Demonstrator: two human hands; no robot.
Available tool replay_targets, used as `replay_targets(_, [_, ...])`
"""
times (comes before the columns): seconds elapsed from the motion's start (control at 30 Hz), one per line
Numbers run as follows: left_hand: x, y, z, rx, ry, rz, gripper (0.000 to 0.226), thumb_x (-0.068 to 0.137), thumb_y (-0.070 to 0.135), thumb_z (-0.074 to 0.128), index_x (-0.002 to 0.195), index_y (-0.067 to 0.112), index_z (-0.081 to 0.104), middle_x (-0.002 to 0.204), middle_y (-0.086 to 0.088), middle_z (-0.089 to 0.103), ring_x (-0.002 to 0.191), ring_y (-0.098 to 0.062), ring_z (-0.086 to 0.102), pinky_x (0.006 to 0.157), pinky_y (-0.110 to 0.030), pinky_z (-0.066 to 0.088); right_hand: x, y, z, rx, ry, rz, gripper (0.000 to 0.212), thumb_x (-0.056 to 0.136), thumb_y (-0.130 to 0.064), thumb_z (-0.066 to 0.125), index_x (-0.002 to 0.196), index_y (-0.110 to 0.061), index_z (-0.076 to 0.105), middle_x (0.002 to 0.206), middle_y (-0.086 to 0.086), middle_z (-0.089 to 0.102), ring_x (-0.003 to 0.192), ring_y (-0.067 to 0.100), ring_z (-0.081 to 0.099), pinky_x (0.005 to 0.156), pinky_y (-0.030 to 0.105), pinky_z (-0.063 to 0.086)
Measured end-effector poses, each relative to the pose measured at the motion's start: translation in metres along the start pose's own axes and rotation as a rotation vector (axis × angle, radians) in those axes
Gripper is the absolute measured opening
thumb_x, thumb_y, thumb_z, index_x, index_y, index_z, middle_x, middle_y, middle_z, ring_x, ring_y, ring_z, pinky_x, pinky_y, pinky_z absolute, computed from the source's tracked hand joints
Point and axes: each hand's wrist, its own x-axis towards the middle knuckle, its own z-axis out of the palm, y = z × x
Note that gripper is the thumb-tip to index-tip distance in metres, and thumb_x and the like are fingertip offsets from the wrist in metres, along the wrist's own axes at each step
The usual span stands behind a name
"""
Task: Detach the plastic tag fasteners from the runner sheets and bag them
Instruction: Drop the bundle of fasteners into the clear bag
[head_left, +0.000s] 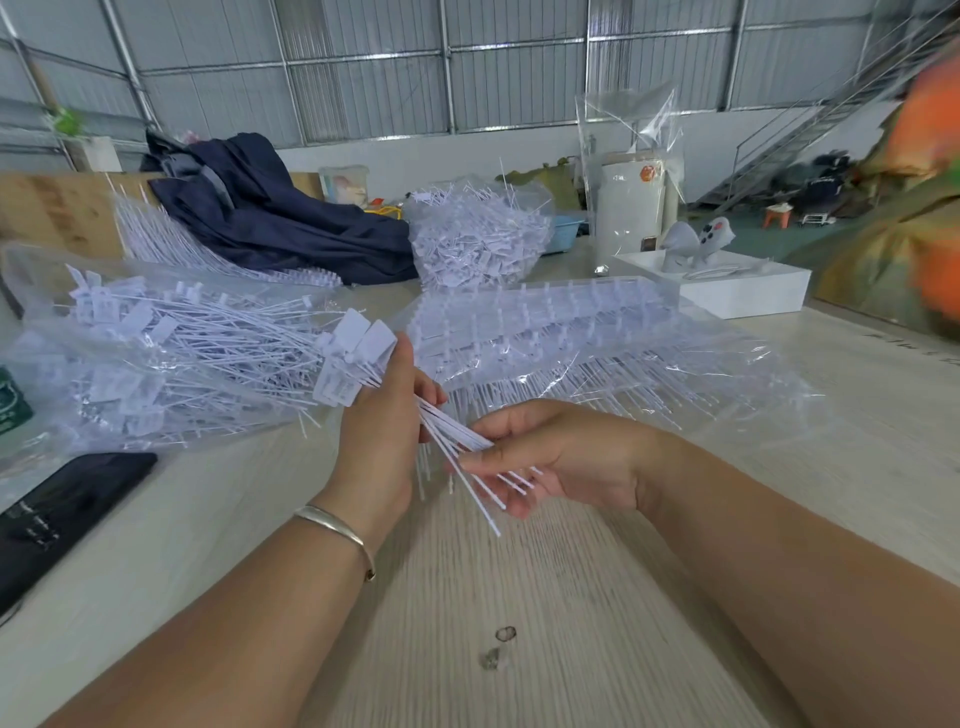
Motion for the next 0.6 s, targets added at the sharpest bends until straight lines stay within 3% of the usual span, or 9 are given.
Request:
replay_targets(0.13, [-0.002,0.0,0.003,-0.05,-0.017,0.009,0.068,0.095,0.059,0.042,0.037,0.023,0.049,0.054,0.007,0.055,0.051,-0.007,0.048,0.062,-0.029,0.038,0.002,0.001,0.003,-0.001,0.004,-0.036,0.008,0.087,-0.008,0.067,0.093,-0.01,0.062,0.081,0.01,0.064,0.069,0.02,0.065,0.065,0.027,0.054])
replay_targets(0.23, [-0.002,0.002,0.002,-0.061,-0.032,0.067,0.068,0.093,0.063,0.043,0.039,0.023,0.047,0.054,0.006,0.054,0.05,-0.007,0.046,0.06,-0.03,0.035,0.002,0.0,0.005,0.017,-0.038,-0.061,0.011,0.09,-0.002,0.061,0.091,-0.012,0.056,0.085,0.018,0.069,0.069,0.027,0.068,0.063,0.03,0.054])
replay_targets(0.37, [0.001,0.001,-0.005,-0.039,-0.043,0.073,0.067,0.092,0.065,0.043,0.04,0.023,0.05,0.053,0.005,0.054,0.05,-0.008,0.047,0.061,-0.029,0.036,0.003,0.001,0.008,-0.015,0.016,-0.089,0.006,0.095,-0.007,0.056,0.098,-0.011,0.056,0.063,0.002,0.056,0.048,0.01,0.045,0.051,0.021,0.036])
replay_targets(0.43, [0.003,0.001,-0.008,-0.009,-0.04,0.065,0.067,0.09,0.068,0.043,0.041,0.023,0.051,0.051,0.005,0.053,0.046,-0.007,0.045,0.058,-0.029,0.035,0.005,0.002,0.009,-0.165,0.125,-0.112,0.011,0.1,-0.019,0.051,0.099,-0.011,0.059,0.058,-0.004,0.045,0.048,0.009,0.034,0.05,0.02,0.029])
replay_targets(0.53, [0.005,0.002,-0.01,0.026,-0.03,0.028,0.068,0.089,0.071,0.041,0.041,0.024,0.052,0.048,0.004,0.05,0.042,-0.005,0.043,0.054,-0.028,0.034,0.007,0.002,0.015,-0.575,0.364,-0.205,0.026,0.101,-0.029,0.047,0.082,-0.018,0.059,0.058,-0.009,0.043,0.048,0.003,0.037,0.052,0.02,0.032])
replay_targets(0.6, [0.005,0.002,-0.011,0.022,-0.03,0.001,0.068,0.088,0.071,0.042,0.041,0.024,0.052,0.048,0.005,0.049,0.041,-0.006,0.042,0.055,-0.028,0.034,0.009,0.003,0.019,-0.795,0.436,-0.249,0.03,0.101,-0.035,0.043,0.074,-0.024,0.05,0.059,-0.008,0.044,0.051,0.005,0.04,0.054,0.023,0.034])
